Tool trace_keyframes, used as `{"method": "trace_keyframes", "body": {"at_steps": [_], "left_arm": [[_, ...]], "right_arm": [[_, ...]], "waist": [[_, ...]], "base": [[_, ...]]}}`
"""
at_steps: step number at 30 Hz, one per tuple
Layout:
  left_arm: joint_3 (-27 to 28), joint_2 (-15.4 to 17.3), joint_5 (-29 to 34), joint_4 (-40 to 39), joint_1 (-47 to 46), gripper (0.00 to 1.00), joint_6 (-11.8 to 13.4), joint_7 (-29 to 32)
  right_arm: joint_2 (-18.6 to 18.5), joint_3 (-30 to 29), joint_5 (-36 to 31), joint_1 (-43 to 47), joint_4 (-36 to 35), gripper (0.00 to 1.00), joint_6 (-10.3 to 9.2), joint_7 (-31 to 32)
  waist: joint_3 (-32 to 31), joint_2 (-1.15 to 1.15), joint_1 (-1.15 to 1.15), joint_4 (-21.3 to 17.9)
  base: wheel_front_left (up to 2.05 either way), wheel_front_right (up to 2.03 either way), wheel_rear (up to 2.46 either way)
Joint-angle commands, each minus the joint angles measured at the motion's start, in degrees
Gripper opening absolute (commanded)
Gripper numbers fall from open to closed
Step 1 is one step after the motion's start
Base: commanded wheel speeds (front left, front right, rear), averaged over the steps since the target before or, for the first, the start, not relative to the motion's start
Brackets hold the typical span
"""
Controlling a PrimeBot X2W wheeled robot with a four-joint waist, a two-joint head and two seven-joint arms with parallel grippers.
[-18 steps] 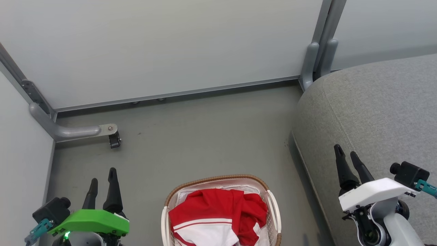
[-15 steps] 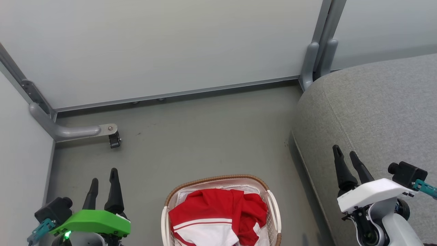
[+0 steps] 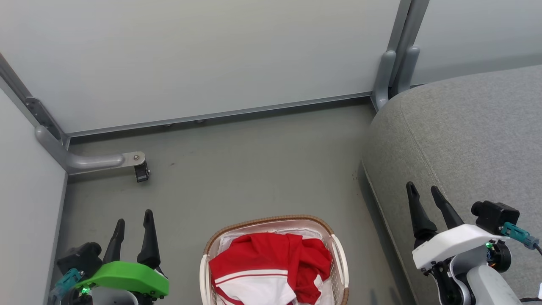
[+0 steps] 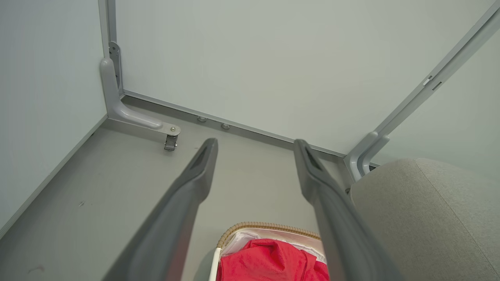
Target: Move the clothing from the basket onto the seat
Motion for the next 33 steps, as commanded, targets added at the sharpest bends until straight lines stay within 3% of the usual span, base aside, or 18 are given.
{"method": "trace_keyframes", "body": {"at_steps": [1, 33], "left_arm": [[-0.1, 0.3, 1.4, -0.3, 0.1, 1.00, -0.2, -0.5], [-0.5, 0.1, 15.9, 2.2, 1.7, 1.00, -0.3, -4.5]], "right_arm": [[-0.5, 0.2, -1.6, -0.7, -0.2, 1.00, 0.03, -0.7], [-0.8, 1.9, -16.8, 0.0, 3.2, 1.00, 0.03, -4.5]], "waist": [[0.0, 0.00, 0.00, 0.0], [-0.1, 0.00, 0.00, 0.1]], "base": [[0.00, 0.00, 0.00], [0.00, 0.00, 0.00]]}}
